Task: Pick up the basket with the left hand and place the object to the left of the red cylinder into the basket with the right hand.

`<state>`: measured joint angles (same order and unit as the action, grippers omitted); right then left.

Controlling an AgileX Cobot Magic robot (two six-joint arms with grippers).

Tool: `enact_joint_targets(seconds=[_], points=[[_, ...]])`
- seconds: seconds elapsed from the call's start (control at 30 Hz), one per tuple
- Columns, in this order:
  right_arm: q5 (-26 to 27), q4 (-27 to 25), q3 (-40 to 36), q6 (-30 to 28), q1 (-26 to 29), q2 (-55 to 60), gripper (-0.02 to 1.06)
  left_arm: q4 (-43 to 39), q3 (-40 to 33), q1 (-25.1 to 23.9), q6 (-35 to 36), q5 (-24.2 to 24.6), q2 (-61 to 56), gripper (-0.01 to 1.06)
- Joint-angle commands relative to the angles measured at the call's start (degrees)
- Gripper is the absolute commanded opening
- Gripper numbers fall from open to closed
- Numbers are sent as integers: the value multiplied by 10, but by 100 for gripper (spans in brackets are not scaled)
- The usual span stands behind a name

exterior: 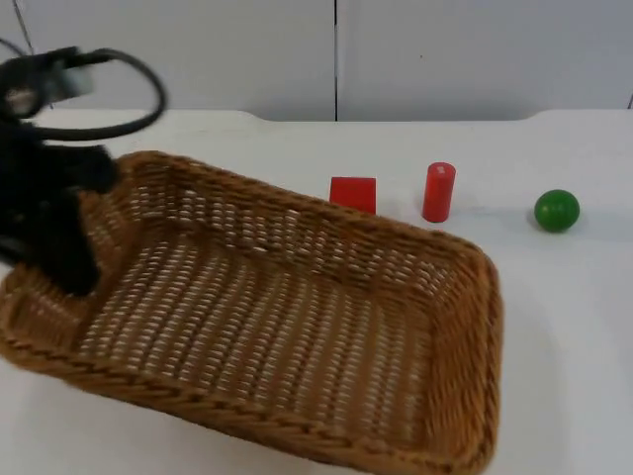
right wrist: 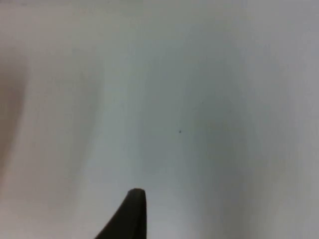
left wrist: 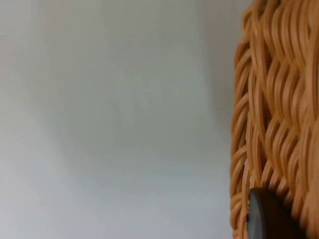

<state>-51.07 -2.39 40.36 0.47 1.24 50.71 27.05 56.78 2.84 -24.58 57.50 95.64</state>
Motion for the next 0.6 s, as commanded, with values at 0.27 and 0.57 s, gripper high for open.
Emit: enact_joint_targets(seconds=[0.27, 0.57], points=[[12, -86, -1, -84, 2, -3, 105, 132, -117, -165, -152, 1, -27, 0], [-12, -123, 19, -121, 2, 11, 105, 166, -117, -178, -193, 21, -27, 0]])
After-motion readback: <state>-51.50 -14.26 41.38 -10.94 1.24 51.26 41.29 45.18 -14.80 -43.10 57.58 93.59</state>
